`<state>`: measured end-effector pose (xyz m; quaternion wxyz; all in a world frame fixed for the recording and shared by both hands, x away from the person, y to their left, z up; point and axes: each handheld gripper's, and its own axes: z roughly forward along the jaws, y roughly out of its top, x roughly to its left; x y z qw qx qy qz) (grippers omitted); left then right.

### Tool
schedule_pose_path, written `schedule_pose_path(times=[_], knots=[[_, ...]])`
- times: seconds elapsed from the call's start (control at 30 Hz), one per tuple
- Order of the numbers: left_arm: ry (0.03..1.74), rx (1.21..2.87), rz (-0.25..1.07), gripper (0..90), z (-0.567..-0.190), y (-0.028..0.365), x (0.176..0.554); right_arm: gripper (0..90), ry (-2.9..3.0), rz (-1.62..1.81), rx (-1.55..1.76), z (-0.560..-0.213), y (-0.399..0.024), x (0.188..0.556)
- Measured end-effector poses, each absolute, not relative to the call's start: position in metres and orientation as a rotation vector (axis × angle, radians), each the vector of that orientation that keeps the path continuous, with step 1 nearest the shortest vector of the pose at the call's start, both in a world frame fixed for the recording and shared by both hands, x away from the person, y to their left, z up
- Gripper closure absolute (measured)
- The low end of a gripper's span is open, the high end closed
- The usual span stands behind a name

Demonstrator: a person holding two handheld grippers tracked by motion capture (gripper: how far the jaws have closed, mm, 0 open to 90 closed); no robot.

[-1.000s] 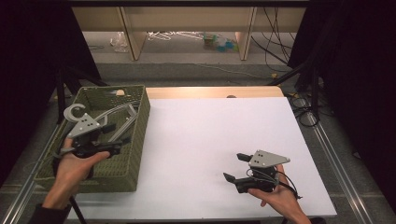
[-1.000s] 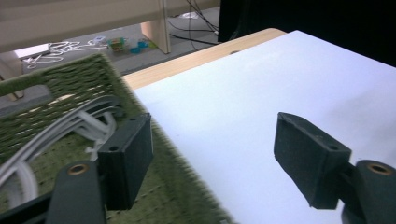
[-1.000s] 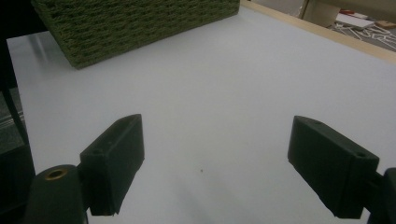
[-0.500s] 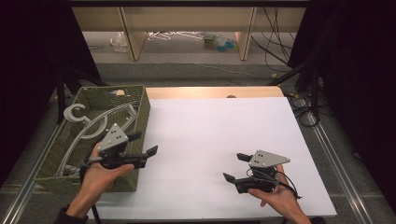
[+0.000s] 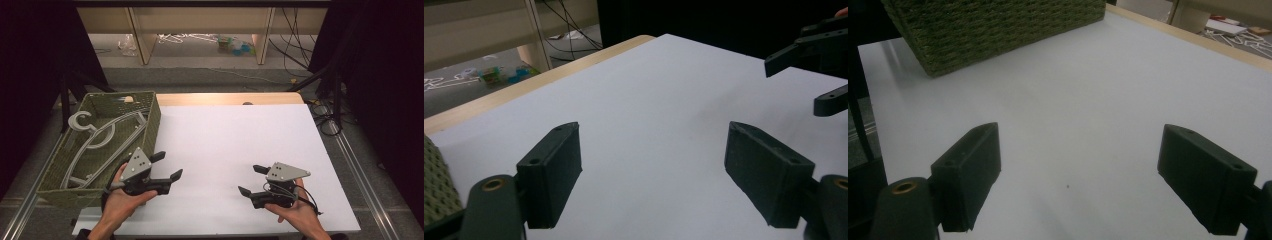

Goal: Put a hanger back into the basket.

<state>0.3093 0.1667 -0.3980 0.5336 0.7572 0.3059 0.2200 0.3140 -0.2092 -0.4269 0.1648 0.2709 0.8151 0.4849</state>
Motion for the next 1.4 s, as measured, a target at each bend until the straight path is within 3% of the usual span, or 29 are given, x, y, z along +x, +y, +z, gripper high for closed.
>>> schedule_pose_path(times=[0.6, 1.4], knots=[[0.638, 1.829, 0.474, 20.5, -0.432, 0.156, 0.281, 16.4, 2.295, 1.420, 0.828, -0.434, -0.210, 0.278], [0.664, 1.811, 0.475, 19.1, -0.432, 0.159, 0.285, 16.4, 2.290, 1.412, 0.815, -0.435, -0.207, 0.281]])
